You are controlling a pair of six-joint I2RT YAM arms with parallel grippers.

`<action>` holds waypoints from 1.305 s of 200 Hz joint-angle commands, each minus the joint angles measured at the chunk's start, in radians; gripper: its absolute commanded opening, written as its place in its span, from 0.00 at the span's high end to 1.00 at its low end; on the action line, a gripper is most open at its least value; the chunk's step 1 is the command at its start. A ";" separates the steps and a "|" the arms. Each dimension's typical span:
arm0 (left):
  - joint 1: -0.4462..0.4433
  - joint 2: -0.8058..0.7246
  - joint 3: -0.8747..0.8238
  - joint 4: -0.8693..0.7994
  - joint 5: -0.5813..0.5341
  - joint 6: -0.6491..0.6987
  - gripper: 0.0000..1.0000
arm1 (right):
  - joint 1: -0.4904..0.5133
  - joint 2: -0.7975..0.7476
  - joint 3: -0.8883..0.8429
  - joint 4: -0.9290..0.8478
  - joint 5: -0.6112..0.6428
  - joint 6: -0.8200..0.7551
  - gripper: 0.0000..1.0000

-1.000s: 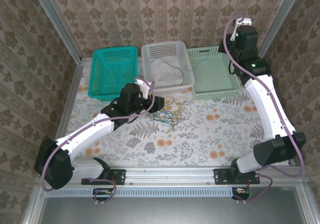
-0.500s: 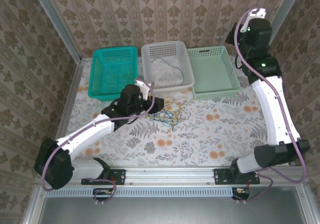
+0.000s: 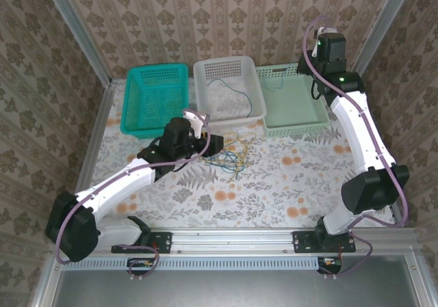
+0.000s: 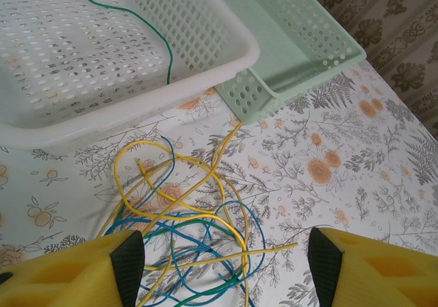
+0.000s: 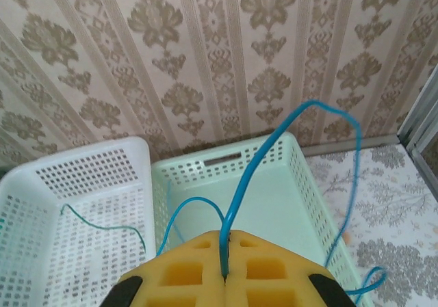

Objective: Untangle the cables

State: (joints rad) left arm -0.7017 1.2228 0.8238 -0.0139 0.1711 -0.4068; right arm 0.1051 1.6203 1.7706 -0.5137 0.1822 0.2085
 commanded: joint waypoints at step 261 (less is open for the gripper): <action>0.039 0.026 -0.010 -0.089 0.010 -0.002 0.33 | 0.178 0.016 -0.226 -0.284 -0.235 -0.031 0.14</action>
State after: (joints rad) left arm -0.6842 1.2297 0.7937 -0.0746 0.1352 -0.4255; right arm 0.2192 1.7042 1.6394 -0.8398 0.0315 0.2005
